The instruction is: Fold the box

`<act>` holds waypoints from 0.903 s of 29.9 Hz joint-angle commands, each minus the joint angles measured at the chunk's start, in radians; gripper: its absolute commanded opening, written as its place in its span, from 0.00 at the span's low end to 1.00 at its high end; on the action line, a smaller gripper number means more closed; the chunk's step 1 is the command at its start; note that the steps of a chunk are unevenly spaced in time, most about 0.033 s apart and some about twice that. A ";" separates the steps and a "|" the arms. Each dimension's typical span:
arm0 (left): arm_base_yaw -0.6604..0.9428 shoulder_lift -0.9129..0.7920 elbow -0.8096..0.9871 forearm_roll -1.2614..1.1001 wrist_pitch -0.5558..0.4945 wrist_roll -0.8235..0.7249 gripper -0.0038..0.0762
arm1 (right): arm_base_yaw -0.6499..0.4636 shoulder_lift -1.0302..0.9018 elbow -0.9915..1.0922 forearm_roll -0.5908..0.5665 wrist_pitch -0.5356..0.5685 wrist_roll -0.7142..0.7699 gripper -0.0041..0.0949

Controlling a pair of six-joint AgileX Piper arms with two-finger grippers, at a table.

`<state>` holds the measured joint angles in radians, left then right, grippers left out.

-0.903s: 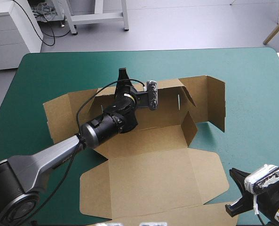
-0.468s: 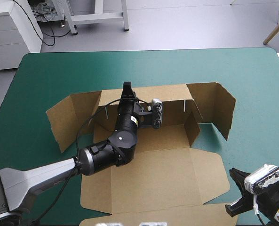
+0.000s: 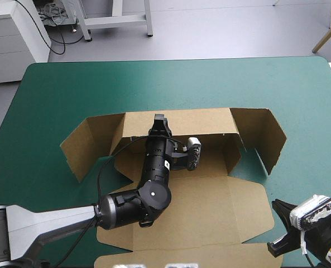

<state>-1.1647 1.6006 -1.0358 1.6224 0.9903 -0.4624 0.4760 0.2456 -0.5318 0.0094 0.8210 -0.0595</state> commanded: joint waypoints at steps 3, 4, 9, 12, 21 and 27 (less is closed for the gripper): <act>-0.021 -0.050 -0.022 0.086 0.065 -0.034 0.04 | -0.006 0.010 -0.027 0.002 -0.075 -0.010 0.33; -0.021 -0.050 -0.022 0.086 0.065 -0.034 0.04 | -0.006 0.010 -0.027 0.000 -0.075 -0.010 0.46; -0.021 -0.050 -0.022 0.084 0.067 -0.034 0.04 | -0.006 0.010 -0.032 -0.009 -0.119 0.049 0.99; -0.021 -0.050 -0.022 0.084 0.067 -0.034 0.04 | -0.006 0.029 -0.061 -0.064 -0.166 0.158 0.98; -0.021 -0.050 -0.022 0.084 0.065 -0.034 0.04 | -0.006 0.387 -0.302 -0.307 -0.186 0.387 0.98; -0.021 -0.050 -0.022 0.083 0.071 -0.036 0.04 | -0.006 0.678 -0.530 -0.447 -0.140 0.422 0.98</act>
<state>-1.1771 1.6006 -1.0308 1.6328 1.0072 -0.4845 0.4760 0.8141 -0.9439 -0.3513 0.7172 0.3364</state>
